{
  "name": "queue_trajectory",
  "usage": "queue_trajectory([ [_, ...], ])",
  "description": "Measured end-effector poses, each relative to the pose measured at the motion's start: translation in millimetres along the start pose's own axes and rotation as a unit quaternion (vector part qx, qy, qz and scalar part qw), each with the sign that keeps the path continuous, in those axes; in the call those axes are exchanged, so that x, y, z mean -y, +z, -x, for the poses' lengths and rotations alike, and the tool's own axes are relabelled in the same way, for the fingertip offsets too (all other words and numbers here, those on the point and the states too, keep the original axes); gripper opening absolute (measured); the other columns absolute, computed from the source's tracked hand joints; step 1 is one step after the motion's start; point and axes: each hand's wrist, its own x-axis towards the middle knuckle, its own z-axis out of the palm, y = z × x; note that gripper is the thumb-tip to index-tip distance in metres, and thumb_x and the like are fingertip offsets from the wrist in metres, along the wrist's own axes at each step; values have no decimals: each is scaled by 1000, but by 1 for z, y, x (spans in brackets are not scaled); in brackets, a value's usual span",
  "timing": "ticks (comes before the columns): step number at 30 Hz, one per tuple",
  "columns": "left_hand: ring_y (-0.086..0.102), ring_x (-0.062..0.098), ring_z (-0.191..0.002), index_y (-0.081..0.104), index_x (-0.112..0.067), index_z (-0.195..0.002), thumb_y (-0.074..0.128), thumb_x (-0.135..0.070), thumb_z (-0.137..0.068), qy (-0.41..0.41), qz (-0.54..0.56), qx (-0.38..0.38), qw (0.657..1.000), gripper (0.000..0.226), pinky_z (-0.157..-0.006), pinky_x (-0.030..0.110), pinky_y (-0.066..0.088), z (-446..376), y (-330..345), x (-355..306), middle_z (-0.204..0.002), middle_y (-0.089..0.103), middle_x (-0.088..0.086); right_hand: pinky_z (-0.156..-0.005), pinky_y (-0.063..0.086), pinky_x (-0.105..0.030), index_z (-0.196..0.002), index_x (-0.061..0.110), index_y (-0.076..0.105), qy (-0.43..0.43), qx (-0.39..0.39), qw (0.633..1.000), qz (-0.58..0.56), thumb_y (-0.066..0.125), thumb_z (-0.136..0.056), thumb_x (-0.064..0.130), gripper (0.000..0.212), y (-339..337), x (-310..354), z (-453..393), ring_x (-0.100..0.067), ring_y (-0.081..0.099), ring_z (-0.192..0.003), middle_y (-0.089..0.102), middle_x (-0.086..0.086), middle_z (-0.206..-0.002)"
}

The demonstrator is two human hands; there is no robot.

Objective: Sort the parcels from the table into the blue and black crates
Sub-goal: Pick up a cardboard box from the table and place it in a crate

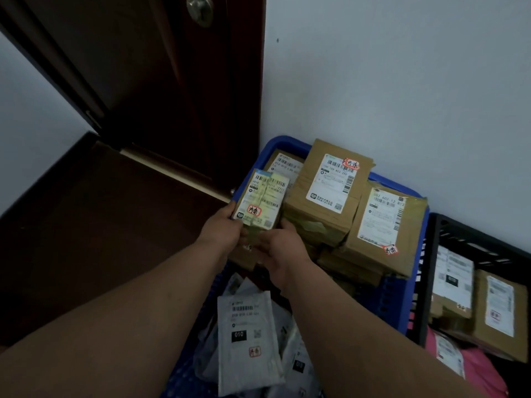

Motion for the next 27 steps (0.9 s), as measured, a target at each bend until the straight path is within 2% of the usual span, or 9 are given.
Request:
queue_trajectory([
  [2,67,11,-82,36,-36,-147,44,-7,-98,6,-5,20,1000,58,-61,24,56,-7,5,-6,-114,67,4,-53,58,-33,-138,19,38,-5,-13,999,-49,47,-85,-9,60,-1,3,0,-28,69,-87,66,-16,-107],
  [4,65,20,-98,23,-39,-151,47,-8,-95,7,-25,46,999,69,-86,38,56,-14,11,-12,-122,62,4,-45,53,-25,-132,15,43,-8,-21,998,-57,49,-89,-4,47,-4,4,2,-23,67,-82,65,-13,-103],
  [8,54,30,-117,0,-45,-151,49,-9,-94,1,-60,85,995,83,-101,51,45,-24,25,-29,-141,48,8,-49,54,-22,-113,17,52,1,-12,999,-30,52,-93,-2,27,-18,0,7,-17,65,-83,64,-7,-98],
  [10,51,31,-120,-6,-45,-151,51,-12,-93,4,-66,101,993,87,-103,52,43,-28,33,-38,-145,44,8,-73,58,-29,-111,18,53,25,-12,999,-21,47,-98,5,19,-27,-1,7,-18,64,-100,63,-5,-103],
  [12,50,32,-122,-5,-46,-150,53,-14,-91,11,-70,120,990,89,-103,52,42,-32,40,-44,-145,43,8,-98,48,-32,-124,13,50,39,-15,999,-18,41,-102,9,24,-36,-3,6,-20,55,-119,60,0,-104],
  [16,49,31,-121,4,-49,-149,47,-2,-94,13,-56,144,988,85,-105,51,41,-35,49,-45,-145,42,8,-91,48,-35,-129,11,52,27,-44,999,-3,51,-95,3,35,-51,-9,12,-22,59,-110,63,-4,-106],
  [19,52,28,-120,23,-55,-145,51,-15,-88,44,-35,141,988,74,-104,51,42,-22,50,-37,-143,47,4,-98,46,-42,-130,11,51,22,-55,998,2,51,-95,3,36,-60,-13,18,-30,57,-121,62,-10,-117],
  [23,61,20,-105,30,-51,-144,48,-16,-91,71,-50,54,995,66,-92,42,52,-3,44,-18,-134,55,-2,-92,45,-34,-128,12,51,42,-46,998,-4,43,-100,6,29,-68,-18,28,-23,54,-120,59,0,-106],
  [27,54,13,-107,30,-35,-149,46,-16,-96,76,-107,12,991,58,-94,36,49,19,42,2,-147,44,-2,-69,45,-31,-120,16,51,31,-71,996,45,49,-97,8,24,-72,-20,41,-15,57,-86,59,-4,-101],
])
